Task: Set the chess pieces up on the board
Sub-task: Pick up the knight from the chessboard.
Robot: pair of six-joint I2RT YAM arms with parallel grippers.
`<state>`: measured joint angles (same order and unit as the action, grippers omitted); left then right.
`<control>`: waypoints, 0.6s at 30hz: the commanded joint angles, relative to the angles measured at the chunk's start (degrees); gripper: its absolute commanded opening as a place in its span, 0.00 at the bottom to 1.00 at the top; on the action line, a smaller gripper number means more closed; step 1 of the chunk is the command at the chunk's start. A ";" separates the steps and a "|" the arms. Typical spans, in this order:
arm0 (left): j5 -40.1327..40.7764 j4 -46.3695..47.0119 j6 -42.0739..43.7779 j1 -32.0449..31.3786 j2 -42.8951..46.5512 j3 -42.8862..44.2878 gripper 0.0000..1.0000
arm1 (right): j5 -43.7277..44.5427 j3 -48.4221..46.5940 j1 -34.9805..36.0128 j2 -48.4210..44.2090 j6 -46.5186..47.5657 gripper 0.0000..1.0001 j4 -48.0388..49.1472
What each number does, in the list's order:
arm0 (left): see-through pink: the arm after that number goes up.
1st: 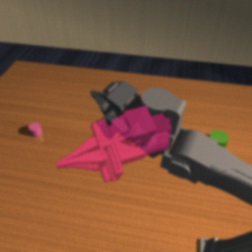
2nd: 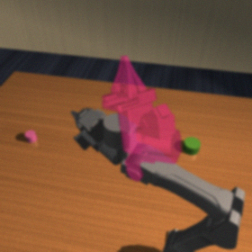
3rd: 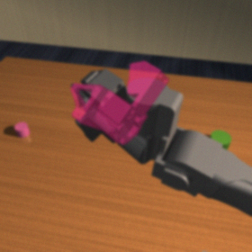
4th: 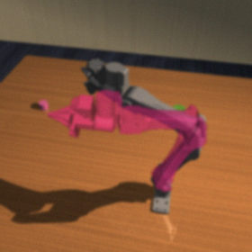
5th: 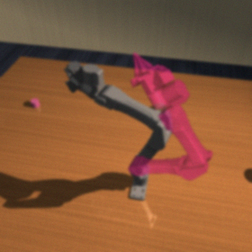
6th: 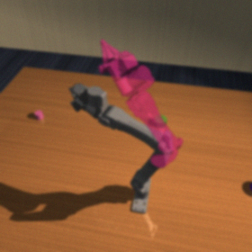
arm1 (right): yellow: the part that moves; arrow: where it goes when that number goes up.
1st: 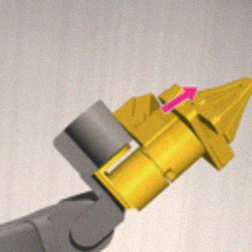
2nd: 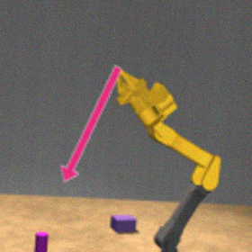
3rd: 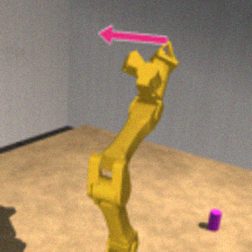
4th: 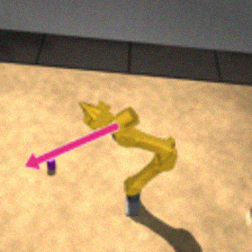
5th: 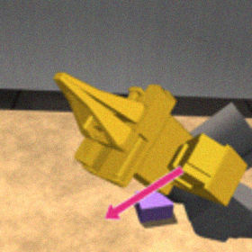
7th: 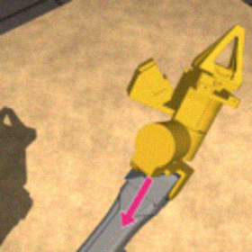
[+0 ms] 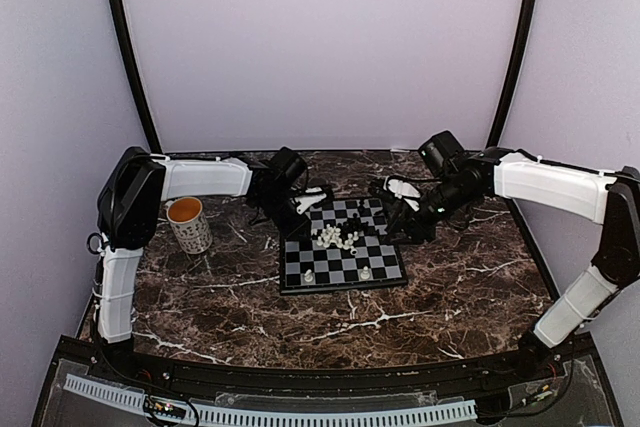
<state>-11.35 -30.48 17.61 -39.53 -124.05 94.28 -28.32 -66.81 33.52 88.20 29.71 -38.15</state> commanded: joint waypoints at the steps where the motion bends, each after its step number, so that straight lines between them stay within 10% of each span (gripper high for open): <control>1: -0.64 -2.62 -0.40 -0.02 0.84 -1.58 0.23 | -0.81 -1.36 -0.36 -0.21 -0.18 0.34 0.57; 18: -2.84 2.81 -3.59 0.03 14.35 -7.75 0.18 | -5.62 -6.54 -0.30 1.94 -1.91 0.33 -1.36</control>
<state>-11.53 -29.85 15.68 -39.53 -116.90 88.55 -30.98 -70.50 33.47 88.64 28.99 -39.07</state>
